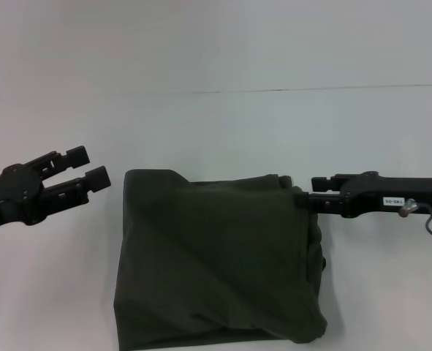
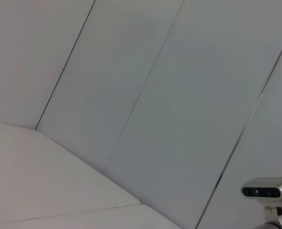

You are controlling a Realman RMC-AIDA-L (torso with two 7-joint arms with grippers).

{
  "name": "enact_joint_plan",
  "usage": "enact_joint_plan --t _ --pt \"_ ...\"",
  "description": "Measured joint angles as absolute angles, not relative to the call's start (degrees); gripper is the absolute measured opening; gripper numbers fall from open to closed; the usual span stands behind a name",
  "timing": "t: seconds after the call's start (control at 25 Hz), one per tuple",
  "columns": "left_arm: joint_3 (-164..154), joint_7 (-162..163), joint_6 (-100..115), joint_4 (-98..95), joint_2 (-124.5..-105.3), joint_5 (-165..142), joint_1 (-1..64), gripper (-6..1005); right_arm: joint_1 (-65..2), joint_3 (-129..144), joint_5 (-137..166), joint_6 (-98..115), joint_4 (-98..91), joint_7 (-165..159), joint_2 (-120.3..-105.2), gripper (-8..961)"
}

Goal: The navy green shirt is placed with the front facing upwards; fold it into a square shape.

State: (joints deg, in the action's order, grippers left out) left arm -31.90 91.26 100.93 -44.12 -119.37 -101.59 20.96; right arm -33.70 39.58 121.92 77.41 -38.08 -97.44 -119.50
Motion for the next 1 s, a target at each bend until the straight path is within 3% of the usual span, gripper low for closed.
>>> enact_joint_plan --t 0.88,1.0 --pt "-31.8 91.2 100.8 -43.5 -119.52 -101.6 22.3 878 -37.7 48.2 122.0 66.3 -31.8 -99.1 -119.68 654" --pt "-31.8 91.2 100.8 -43.5 -119.55 -101.5 22.3 878 -37.6 48.2 121.9 66.3 -32.2 -98.7 -119.69 553"
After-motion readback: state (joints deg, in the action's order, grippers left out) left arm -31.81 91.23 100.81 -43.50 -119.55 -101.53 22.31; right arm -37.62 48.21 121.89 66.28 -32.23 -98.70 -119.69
